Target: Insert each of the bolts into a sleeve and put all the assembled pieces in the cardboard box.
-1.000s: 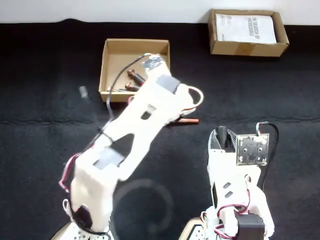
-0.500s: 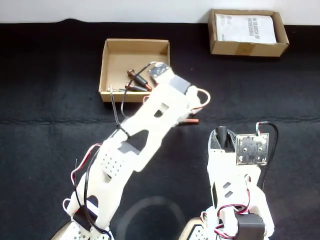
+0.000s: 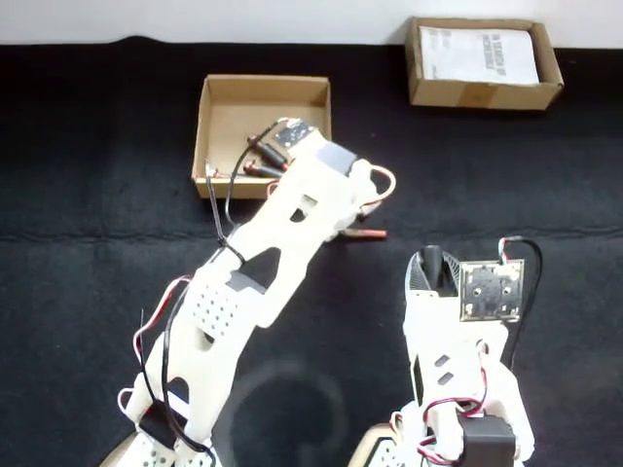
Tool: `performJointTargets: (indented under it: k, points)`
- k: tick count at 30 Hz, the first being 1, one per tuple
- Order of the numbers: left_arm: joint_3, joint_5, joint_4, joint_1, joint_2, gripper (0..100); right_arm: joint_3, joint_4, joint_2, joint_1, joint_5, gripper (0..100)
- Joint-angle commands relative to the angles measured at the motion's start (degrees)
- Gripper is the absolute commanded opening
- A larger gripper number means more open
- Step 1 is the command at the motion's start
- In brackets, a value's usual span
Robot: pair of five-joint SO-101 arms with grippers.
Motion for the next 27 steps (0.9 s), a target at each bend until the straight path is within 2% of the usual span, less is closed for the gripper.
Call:
performJointTargets:
  k: [1, 9, 11, 21, 27]
  points:
    - [-0.2, 0.5, 0.2, -1.3, 3.1, 9, -0.2, -0.9, 0.0, 0.1, -0.1, 0.8]
    - [-0.3, 0.4, 0.4, -0.9, 5.1, 8, -0.1, -0.9, 0.1, 0.1, 1.1, 0.8]
    - [-0.3, 0.4, 0.6, -0.7, 4.4, 8, -0.1, -0.9, 1.0, 0.1, 3.3, 0.8]
    - [-0.3, 0.2, 1.0, -0.6, -0.7, 8, -0.6, -1.4, 5.8, 0.1, 3.2, 0.8]
    - [-0.3, 0.1, 3.6, -0.8, -6.1, 20, -0.4, -1.4, 5.8, 0.1, 3.2, 0.8]
